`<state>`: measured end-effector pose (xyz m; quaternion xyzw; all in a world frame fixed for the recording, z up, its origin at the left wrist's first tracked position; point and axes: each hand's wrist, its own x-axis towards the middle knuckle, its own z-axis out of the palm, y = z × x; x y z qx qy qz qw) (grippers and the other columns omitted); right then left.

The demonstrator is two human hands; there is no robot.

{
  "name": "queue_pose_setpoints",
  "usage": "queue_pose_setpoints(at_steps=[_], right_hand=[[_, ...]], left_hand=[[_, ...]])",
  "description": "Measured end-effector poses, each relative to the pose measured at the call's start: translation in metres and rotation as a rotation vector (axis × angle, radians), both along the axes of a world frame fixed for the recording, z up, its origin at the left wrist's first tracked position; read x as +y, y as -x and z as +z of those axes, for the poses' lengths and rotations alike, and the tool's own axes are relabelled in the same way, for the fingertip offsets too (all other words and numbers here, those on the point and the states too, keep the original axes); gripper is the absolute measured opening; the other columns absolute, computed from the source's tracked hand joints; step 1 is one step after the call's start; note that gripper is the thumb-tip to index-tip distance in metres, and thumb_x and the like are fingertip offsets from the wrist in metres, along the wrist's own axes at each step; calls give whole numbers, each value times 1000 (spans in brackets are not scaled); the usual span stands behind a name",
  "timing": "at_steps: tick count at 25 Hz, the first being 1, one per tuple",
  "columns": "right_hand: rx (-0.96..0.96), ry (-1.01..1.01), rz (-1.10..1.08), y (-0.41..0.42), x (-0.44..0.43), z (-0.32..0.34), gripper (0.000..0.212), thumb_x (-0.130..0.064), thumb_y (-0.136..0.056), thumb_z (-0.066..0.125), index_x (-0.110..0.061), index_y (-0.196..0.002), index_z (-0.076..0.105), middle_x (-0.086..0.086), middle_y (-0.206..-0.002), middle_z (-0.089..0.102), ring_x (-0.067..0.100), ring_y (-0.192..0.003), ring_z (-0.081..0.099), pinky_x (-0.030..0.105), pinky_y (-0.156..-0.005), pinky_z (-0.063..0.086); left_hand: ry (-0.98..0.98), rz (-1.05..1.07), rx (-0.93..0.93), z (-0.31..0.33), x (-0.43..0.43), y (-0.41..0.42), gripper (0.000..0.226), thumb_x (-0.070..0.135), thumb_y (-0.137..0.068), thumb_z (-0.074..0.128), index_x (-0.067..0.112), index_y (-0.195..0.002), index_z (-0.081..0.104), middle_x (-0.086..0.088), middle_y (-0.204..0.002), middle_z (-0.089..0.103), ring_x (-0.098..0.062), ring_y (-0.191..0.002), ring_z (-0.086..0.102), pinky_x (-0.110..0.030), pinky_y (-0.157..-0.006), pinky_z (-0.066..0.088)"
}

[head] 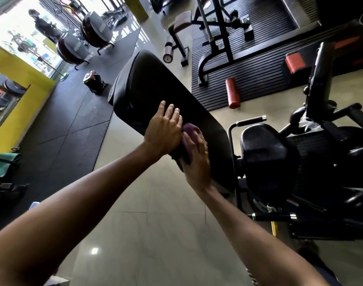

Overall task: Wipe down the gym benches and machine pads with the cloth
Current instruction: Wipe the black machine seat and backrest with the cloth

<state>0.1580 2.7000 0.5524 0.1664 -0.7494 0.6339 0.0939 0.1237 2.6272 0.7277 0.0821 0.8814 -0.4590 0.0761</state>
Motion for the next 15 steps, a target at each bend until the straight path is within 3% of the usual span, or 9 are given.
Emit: queue_pose_setpoints(at_steps=[2, 5, 8, 10, 13, 15], right_hand=[[25, 31, 20, 6, -1, 13, 59, -35, -96, 57, -23, -153, 44, 3, -163, 34, 28, -154, 23, 42, -121, 32], [-46, 97, 56, 2, 11, -25, 54, -22, -97, 62, -21, -150, 48, 0, -160, 38, 24, -152, 28, 41, -123, 28], [-458, 80, 30, 20, 25, -61, 58, -40, -90, 60, -25, -145, 51, -2, -149, 51, 24, -138, 48, 38, -111, 40], [-662, 11, 96, 61, 23, -60, 65, -52, -85, 51, -30, -146, 49, 0, -149, 50, 27, -134, 51, 38, -108, 41], [-598, -50, 203, 117, 5, -32, 54, -51, -94, 51, -40, -146, 47, -5, -159, 38, 23, -142, 43, 41, -117, 33], [-499, -49, 219, 119, -4, -13, 59, -62, -94, 49, -44, -150, 42, -8, -160, 36, 21, -144, 40, 42, -117, 33]], left_hand=[[9, 3, 9, -1, 1, -1, 77, 39, -98, -4, 8, -148, 45, -16, -154, 44, -36, -147, 34, -56, -122, 18], [38, 23, -2, -7, 3, 1, 69, 37, -101, 2, 9, -151, 41, -19, -157, 39, -38, -148, 30, -58, -122, 14], [24, 32, -19, -10, 3, 5, 60, 34, -103, 14, 11, -150, 43, -20, -156, 39, -39, -147, 31, -59, -121, 15], [23, 33, -15, -9, 2, 6, 63, 33, -101, 10, 12, -149, 46, -18, -155, 41, -38, -147, 33, -58, -121, 16], [19, 79, -17, -8, 6, 7, 68, 32, -98, 4, 12, -152, 41, -17, -158, 37, -36, -149, 29, -57, -122, 13], [16, 99, -27, -9, 9, 7, 65, 33, -100, 6, 12, -154, 36, -16, -160, 32, -35, -151, 25, -57, -122, 10]])
